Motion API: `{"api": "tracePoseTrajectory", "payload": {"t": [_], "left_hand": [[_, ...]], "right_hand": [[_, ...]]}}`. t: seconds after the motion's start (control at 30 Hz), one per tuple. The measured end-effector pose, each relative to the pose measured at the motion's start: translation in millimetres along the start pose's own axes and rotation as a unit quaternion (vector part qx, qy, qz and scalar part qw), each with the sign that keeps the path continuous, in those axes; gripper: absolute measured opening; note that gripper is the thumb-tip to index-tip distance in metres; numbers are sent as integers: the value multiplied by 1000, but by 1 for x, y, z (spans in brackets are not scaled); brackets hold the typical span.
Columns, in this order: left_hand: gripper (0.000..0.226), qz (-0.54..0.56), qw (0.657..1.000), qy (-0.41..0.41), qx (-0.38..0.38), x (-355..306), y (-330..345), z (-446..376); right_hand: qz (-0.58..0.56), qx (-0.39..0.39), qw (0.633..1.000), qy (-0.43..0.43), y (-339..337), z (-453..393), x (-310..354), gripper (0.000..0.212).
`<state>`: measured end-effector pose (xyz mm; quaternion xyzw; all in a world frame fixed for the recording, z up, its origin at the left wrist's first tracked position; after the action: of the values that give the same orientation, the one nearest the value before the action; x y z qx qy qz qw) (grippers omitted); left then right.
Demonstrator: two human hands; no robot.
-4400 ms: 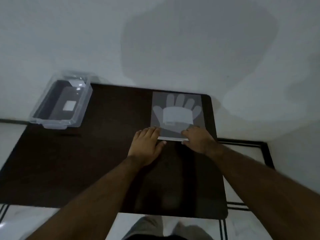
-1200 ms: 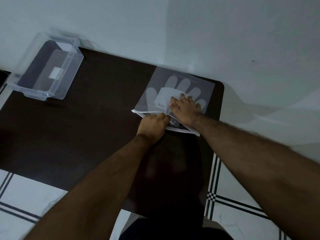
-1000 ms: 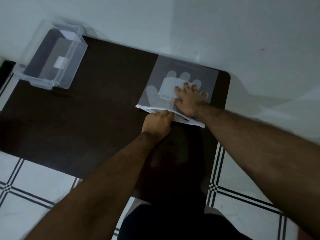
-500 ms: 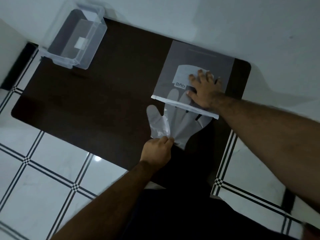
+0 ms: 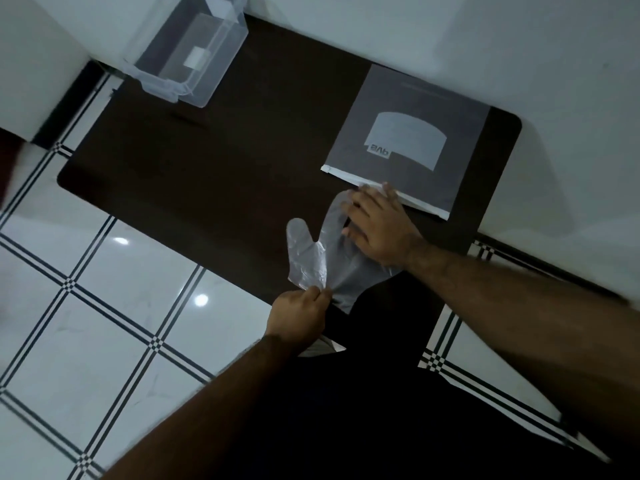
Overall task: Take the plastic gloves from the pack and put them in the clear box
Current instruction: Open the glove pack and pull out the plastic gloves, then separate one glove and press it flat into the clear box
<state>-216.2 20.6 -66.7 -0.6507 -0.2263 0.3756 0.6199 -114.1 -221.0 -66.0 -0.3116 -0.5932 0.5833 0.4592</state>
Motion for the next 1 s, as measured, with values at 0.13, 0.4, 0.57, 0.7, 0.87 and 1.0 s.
{"api": "tracePoseTrajectory", "payload": {"t": [0.13, 0.4, 0.57, 0.7, 0.87, 1.0], "left_hand": [[28, -3, 1000, 21, -7, 3, -4, 6], [73, 11, 999, 26, 36, 26, -7, 26], [58, 36, 999, 33, 24, 52, -11, 49], [34, 75, 997, -23, 0, 75, -26, 59], [26, 164, 979, -124, 1, 109, -36, 63], [24, 199, 969, -145, 1, 124, -45, 57]], "right_hand": [[42, 35, 995, -79, 14, 21, 25, 69], [119, 108, 982, -96, 8, 29, 41, 74], [113, 102, 983, -100, 1, 28, 49, 62], [64, 30, 995, -71, 2, 27, 73, 49], [-115, -42, 988, 99, 6, 5, 140, 29], [-169, -18, 961, 217, 17, -6, 179, 21]]}}
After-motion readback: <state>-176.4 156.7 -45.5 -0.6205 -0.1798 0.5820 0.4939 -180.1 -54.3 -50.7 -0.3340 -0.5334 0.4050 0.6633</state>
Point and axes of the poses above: each hand's wrist, its own z-axis away from the middle knuckle, its own y-axis out of the palm, x = y × z, the point moved 1 cm from there along -z, towards the middle knuckle, and after that the axes turned 1 degree about z, right-handed, at the moved point
